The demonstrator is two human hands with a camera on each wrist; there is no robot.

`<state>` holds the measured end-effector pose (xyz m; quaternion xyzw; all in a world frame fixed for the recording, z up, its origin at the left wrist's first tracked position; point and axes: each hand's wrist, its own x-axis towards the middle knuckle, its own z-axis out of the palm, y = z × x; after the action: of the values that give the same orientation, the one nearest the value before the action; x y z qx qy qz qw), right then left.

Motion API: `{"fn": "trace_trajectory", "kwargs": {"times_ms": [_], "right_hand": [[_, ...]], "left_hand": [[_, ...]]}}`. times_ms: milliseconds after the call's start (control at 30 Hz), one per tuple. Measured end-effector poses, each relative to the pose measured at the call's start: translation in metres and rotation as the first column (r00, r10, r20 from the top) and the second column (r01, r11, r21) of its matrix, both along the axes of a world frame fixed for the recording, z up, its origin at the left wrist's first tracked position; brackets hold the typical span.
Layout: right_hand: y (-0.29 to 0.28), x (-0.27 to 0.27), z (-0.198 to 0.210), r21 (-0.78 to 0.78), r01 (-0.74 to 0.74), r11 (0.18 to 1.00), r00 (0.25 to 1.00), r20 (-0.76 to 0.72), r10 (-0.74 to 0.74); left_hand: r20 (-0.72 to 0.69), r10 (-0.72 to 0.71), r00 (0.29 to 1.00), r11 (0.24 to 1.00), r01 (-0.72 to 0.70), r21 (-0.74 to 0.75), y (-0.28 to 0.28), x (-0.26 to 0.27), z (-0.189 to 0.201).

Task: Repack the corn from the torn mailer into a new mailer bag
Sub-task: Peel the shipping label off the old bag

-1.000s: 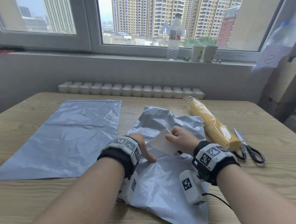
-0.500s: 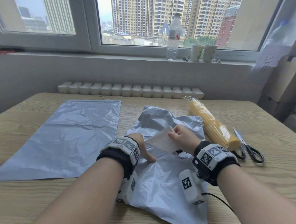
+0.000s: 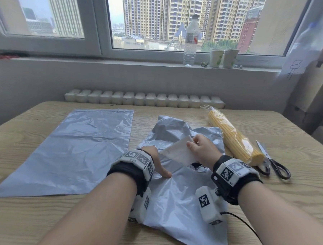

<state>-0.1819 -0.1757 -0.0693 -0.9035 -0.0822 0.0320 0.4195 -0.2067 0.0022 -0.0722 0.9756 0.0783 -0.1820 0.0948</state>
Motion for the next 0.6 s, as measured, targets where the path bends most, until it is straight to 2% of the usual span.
{"fn": "trace_trajectory", "kwargs": {"times_ms": [300, 600], "right_hand": [[0.0006, 0.0002, 0.0, 0.033, 0.02, 0.999, 0.999, 0.037, -0.021], [-0.0021, -0.0013, 0.0008, 0.189, 0.05, 0.981, 0.998, -0.052, -0.041]], "left_hand": [[-0.017, -0.002, 1.0, 1.0, 0.002, -0.009, -0.0003, 0.0006, 0.001], [-0.034, -0.001, 0.999, 1.0, 0.0, -0.019, -0.0015, -0.0028, 0.0055]]}}
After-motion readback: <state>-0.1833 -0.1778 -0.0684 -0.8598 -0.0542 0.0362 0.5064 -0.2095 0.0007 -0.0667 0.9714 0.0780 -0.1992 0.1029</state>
